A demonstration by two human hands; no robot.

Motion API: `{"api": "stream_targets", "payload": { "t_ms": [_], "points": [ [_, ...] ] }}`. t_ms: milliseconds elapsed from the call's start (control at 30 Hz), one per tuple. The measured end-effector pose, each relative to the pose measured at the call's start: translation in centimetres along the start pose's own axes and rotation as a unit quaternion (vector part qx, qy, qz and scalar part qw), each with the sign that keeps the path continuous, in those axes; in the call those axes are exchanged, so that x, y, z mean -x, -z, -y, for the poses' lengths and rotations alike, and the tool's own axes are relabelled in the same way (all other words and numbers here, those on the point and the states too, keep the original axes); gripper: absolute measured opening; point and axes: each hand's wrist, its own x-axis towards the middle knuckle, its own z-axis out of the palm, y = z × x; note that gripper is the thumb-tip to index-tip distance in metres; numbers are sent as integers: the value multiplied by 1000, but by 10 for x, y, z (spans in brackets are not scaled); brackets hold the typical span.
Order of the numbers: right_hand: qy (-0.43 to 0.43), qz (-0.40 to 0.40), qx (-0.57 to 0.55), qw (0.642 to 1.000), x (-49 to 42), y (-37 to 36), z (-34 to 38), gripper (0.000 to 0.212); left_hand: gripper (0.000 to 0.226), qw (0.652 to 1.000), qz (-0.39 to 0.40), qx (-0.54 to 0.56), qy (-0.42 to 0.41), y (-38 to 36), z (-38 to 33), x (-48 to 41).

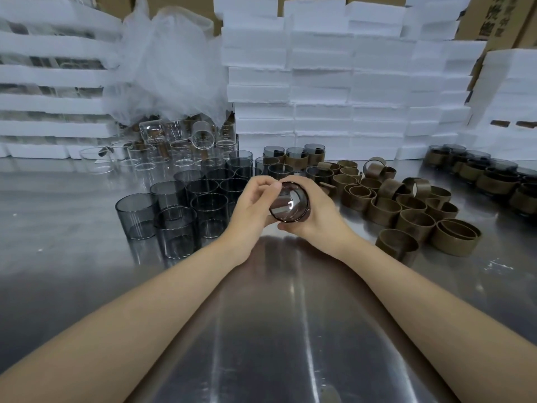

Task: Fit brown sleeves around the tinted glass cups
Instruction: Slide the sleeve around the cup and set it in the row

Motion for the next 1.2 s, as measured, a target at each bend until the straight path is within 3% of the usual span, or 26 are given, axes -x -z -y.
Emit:
{"api": "stream_targets", "payload": {
  "t_ms": [300,833,967,1200],
  "points": [
    [38,40,140,989,0,3,5,72,14,999,-24,-9,21,0,-1,0],
    [22,58,172,983,0,-3,8,68,47,991,6,-132,-33,0,5,1],
    [-9,43,134,990,2,-1,10,73,51,977,26,-202,-59,1,5,3],
    [-100,37,52,993,-1,3,7,68,58,976,49,-210,-44,0,5,4]
  ]
}}
